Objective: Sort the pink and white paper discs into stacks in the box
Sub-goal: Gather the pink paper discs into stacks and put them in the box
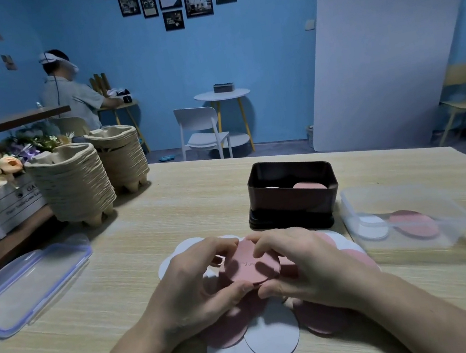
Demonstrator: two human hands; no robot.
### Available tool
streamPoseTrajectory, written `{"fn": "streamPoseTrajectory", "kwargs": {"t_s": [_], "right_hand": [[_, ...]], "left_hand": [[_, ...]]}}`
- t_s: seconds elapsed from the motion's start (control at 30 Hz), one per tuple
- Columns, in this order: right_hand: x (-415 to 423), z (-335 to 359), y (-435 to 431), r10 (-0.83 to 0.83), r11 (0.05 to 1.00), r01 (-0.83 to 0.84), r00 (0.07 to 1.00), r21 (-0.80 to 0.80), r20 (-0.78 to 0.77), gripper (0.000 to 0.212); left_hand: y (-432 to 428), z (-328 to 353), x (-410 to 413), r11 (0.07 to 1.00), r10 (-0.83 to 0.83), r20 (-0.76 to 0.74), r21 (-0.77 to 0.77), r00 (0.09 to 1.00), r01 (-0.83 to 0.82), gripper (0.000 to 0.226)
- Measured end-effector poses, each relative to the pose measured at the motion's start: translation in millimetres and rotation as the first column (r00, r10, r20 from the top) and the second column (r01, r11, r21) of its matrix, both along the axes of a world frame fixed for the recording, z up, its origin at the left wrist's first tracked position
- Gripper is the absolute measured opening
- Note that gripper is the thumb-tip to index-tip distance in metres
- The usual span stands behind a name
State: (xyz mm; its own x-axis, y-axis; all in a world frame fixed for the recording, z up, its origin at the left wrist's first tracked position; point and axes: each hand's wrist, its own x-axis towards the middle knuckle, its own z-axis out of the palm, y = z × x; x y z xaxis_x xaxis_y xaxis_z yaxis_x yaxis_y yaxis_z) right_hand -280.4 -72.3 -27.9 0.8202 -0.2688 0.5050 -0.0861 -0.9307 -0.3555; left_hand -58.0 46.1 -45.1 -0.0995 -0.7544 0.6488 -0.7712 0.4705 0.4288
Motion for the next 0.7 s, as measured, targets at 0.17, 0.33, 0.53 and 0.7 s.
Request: {"fn": "streamPoseTrajectory", "kwargs": {"t_s": [0.17, 0.33, 0.53, 0.7], "right_hand": [[3.5, -2.8, -1.7, 0.07, 0.997, -0.069, 0.997, -0.029, 0.042, 0.037], [0.6, -2.8, -1.8, 0.052, 0.997, -0.048, 0.995, -0.055, 0.082, 0.032], [3.5, -5.5, -5.4, 0.046, 0.992, -0.037, 0.997, -0.117, 0.068, 0.033], [2.5, -6.8, -8.8, 0.004, 0.988, 0.0, 1.0, -0.153, 0.027, 0.037]], "left_hand": [[-0.2, 0.2, 1.6, 0.999, -0.034, -0.009, 0.037, 0.999, 0.035, 0.053], [-0.3, 1.4, 1.5, 0.998, -0.047, -0.007, 0.042, 0.999, 0.047, 0.059], [-2.0, -0.6, -3.4, 0.999, -0.008, 0.071, -0.039, 0.997, 0.011, 0.051], [-5.1, -4.5, -2.5, 0.999, -0.009, 0.106, -0.046, 0.994, 0.014, 0.054]]}}
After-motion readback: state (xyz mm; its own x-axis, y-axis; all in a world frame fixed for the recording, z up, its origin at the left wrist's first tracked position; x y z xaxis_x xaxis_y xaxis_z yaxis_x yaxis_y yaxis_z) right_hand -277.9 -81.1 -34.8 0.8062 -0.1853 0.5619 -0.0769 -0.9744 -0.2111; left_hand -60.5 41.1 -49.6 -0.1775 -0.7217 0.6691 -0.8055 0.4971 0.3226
